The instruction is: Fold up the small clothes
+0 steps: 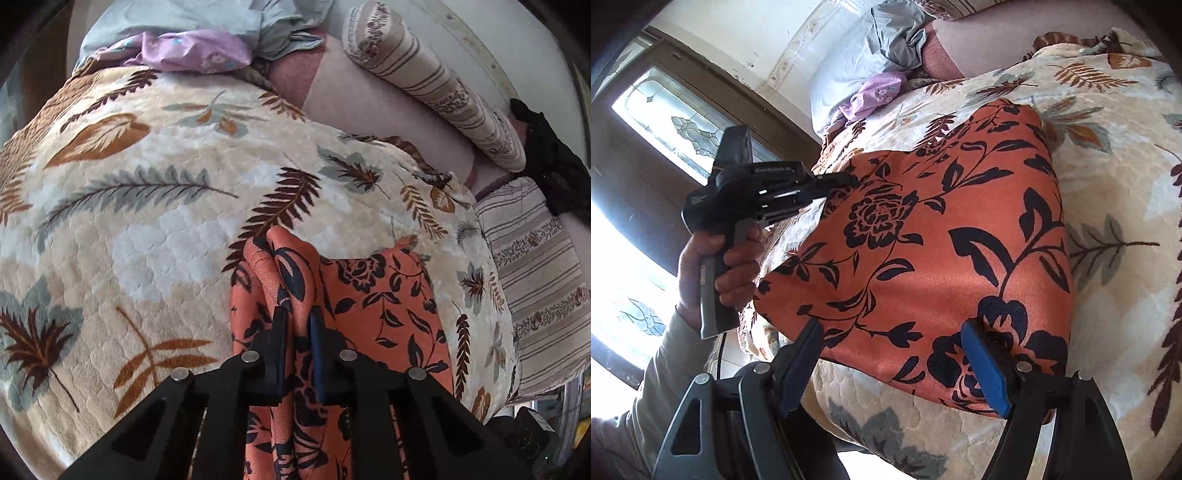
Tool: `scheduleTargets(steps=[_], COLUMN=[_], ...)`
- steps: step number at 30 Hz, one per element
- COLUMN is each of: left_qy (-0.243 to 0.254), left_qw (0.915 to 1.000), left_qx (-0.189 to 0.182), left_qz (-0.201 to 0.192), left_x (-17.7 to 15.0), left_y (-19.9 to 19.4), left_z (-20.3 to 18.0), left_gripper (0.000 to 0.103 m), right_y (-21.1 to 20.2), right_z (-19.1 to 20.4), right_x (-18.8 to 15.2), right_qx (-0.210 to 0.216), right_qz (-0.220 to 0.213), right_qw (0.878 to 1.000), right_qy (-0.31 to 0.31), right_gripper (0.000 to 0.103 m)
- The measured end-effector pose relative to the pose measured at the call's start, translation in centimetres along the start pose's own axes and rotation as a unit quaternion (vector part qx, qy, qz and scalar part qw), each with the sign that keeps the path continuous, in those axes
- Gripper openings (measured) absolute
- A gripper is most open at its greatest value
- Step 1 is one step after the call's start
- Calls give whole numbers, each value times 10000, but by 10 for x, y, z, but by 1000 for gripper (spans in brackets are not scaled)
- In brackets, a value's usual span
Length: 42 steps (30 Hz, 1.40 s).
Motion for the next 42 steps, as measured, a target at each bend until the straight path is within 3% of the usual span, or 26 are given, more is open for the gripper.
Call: scheduleTargets(steps=[4, 6, 8, 11, 17, 20, 22, 24, 26, 29, 31, 34, 38, 42], left_qy=[297, 253, -169, -526, -280, -189, -38, 9, 80, 294, 306, 409, 358, 333], left_qw=[9992, 9997, 9981, 9980, 9989, 9993, 9994, 9997, 9957, 9936, 9926, 9941, 9959, 9932], left_qx=[-206, -24, 369, 128, 371, 9, -17, 213, 889, 1090, 1167, 914, 661, 1108], left_qz=[-166, 70, 458, 327, -23, -313, -348, -86, 231, -79, -129, -427, -508, -159], left_x=[4, -5, -22, -33, -31, -44, -64, -88, -114, -123, -118, -107, -97, -112], left_y=[-1, 19, 45, 41, -1, -38, -51, -42, -18, -28, -38, -56, -47, -7], left_z=[-9, 8, 40, 57, 35, 13, -5, -12, -4, -8, -13, -25, -37, -27], left_gripper=[12, 12, 13, 24, 24, 24, 24, 24, 24, 26, 26, 26, 27, 28], right_y=[-2, -3, -3, -3, -4, -5, -7, -10, -15, -28, -45, -69, -58, -26], right_z=[0, 1, 2, 8, 13, 8, 0, -3, -7, -13, -20, -40, -77, -107], right_x=[-3, -4, -5, -6, -6, -7, -9, -10, -13, -16, -14, -2, 17, 29], right_qx=[8, 7, 5, -12, -18, 130, 238, 342, 446, 597, 638, 725, 641, 743], right_qz=[-21, -8, 5, 46, 67, 66, 41, 24, 63, 124, -23, -389, -388, -60], right_qw=[10000, 10000, 10000, 10000, 10000, 9997, 9988, 9979, 9968, 9942, 9926, 9874, 9790, 9646], right_qy=[56, 93, 92, 11, -3, 216, 429, 557, 663, 889, 1032, 1353, 1894, 2530], right_gripper=[79, 79, 79, 79, 79, 79, 79, 79, 79, 79, 79, 80, 82, 82])
Point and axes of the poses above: each gripper's, at about its wrist camera, not at the fingertips, and y roughly the way its jaws point, z to its left, x to its top, the point moved 1 cm from there along y, roughly the way its jaws point, and after that the axes turned 6 degrees about -z, right-handed, at the moved point
